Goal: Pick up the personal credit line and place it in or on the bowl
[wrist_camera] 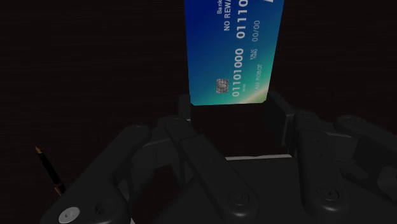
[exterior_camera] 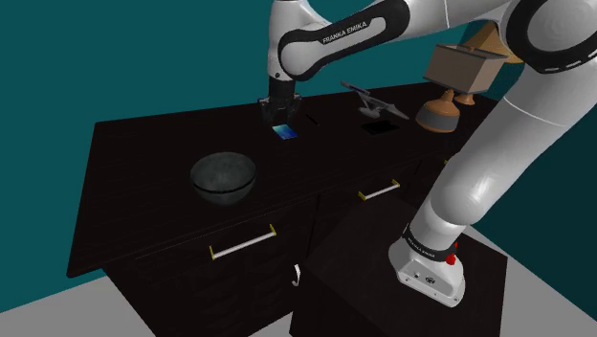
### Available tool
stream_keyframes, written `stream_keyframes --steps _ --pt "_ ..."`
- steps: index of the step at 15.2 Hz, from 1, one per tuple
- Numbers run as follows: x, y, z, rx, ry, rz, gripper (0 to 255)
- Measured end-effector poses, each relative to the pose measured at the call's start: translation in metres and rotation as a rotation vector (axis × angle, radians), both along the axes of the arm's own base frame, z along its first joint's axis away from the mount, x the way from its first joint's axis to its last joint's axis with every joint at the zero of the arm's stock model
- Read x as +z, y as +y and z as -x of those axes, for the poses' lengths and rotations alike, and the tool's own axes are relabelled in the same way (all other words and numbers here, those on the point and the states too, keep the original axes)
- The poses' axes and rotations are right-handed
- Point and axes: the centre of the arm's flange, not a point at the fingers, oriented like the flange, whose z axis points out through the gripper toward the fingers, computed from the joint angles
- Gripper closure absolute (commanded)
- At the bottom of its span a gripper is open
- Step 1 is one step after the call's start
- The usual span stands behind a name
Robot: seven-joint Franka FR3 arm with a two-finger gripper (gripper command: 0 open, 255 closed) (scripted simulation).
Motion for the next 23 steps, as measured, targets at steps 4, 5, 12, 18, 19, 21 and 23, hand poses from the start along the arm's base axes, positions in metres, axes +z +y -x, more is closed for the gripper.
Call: stream_keyframes --steps 4,5,12,18,19,21,23 --pt "0.021 0.001 0.001 0.0 0.0 0.0 255" --pt "0.026 0.001 0.001 0.0 0.0 0.0 255" --pt "0.041 0.053 0.0 0.001 0.001 0.0 255" --pt "0.046 0.132 -0.004 0.002 0.001 0.0 255" --pt "0.049 0.145 -0.005 0.002 0.001 0.0 255" --pt "0.048 0.17 -0.007 0.002 0.001 0.001 255" --pt "0.048 0.199 -0.008 0.002 0.001 0.001 255"
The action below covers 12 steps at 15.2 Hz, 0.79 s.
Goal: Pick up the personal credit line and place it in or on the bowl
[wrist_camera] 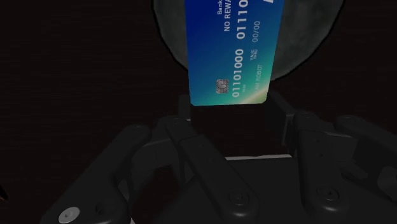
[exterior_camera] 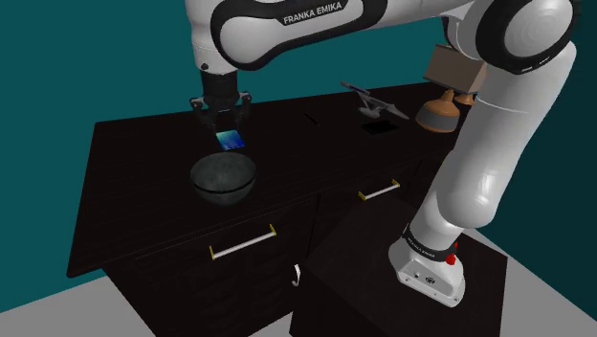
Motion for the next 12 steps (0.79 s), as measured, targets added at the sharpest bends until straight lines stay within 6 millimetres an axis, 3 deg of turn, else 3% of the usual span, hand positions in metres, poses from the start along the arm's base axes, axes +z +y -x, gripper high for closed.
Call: stream_keyframes --steps 3,12 --pt "-0.004 0.023 0.0 -0.001 0.0 0.0 255" --pt "-0.05 0.028 -0.001 -0.002 0.0 -0.001 255"
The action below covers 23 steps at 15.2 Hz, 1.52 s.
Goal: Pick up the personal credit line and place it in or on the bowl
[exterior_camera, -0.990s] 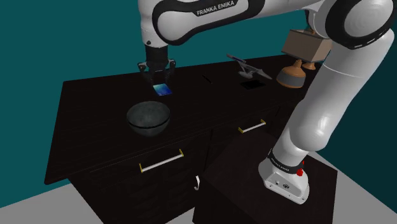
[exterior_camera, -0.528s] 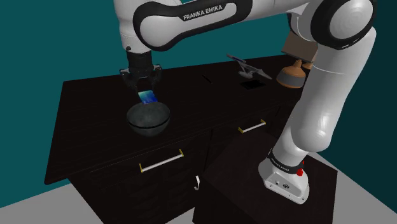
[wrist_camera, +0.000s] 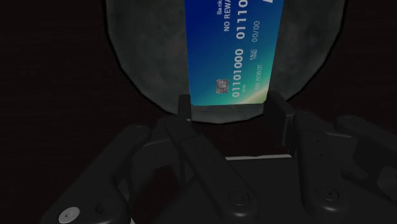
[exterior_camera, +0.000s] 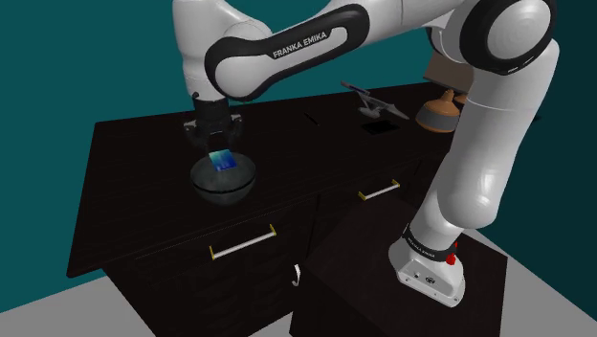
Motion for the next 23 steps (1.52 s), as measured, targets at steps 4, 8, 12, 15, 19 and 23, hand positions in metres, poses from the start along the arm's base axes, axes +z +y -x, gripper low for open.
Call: stream_keyframes --steps 4,8,12,15,19,23 --pt "-0.021 -0.001 -0.001 0.0 0.0 0.0 255" --pt "-0.029 -0.001 -0.001 0.0 0.0 0.0 255" --pt "-0.029 -0.001 -0.001 0.0 0.0 0.0 0" --pt "-0.029 -0.001 -0.001 0.0 0.0 0.0 0" --pt "-0.023 -0.001 0.001 0.0 0.0 0.0 0" --pt "0.016 0.003 0.004 0.0 -0.002 -0.001 0"
